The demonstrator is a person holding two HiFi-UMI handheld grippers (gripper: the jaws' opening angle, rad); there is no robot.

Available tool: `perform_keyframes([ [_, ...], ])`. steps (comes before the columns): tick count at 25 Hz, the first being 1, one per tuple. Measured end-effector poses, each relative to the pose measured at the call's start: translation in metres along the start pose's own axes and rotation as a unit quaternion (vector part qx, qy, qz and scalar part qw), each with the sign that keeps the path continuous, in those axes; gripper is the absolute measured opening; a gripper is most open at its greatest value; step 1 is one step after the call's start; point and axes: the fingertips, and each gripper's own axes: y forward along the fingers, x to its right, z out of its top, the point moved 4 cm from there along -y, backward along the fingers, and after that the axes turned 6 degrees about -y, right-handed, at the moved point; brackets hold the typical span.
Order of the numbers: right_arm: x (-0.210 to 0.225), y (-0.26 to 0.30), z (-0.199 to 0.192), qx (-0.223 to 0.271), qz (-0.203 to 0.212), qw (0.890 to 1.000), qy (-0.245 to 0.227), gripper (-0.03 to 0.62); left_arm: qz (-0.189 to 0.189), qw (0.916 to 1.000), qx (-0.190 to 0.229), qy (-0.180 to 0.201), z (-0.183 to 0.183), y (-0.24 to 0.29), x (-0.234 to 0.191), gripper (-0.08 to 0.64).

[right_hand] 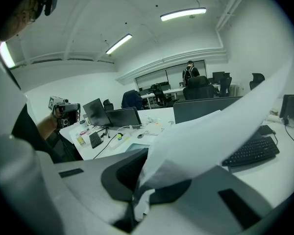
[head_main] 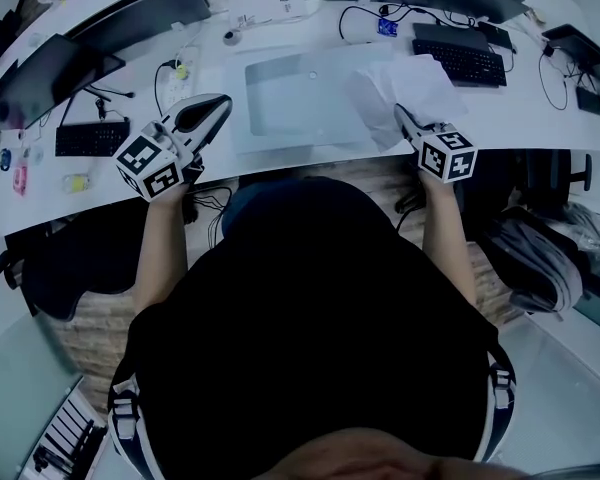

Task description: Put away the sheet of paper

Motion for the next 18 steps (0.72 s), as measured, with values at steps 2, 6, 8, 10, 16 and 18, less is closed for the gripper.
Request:
perform_keyframes([
  [2,-0.004,0.003,0.001,0.000,-0.002,1.000,0.001,0.014,-0.004,1.0000,0.000,0.002,-0.001,-0.003,-0.005,0.020],
  [6,-0.014,0.005,0.006,0.001,-0.004,1.000,0.001,0.014,-0.010,0.9999,0.003,0.003,0.006,-0.008,-0.011,0.020],
  [8,-0.017,0.006,0.010,0.004,-0.005,1.000,0.000,0.014,-0.011,0.9999,0.005,0.004,0.011,-0.010,-0.015,0.020],
  [10,-0.019,0.008,0.012,0.006,-0.006,1.000,0.000,0.014,-0.013,0.9999,0.007,0.007,0.016,-0.012,-0.017,0.020],
  [16,-0.024,0.019,0.012,0.002,-0.007,1.000,0.007,0.014,-0.017,0.9998,0.002,0.007,0.015,-0.020,-0.027,0.020],
  [18,-0.026,0.025,0.012,-0.003,-0.005,1.000,0.005,0.014,-0.013,0.9999,0.003,0.000,0.013,-0.024,-0.034,0.020],
])
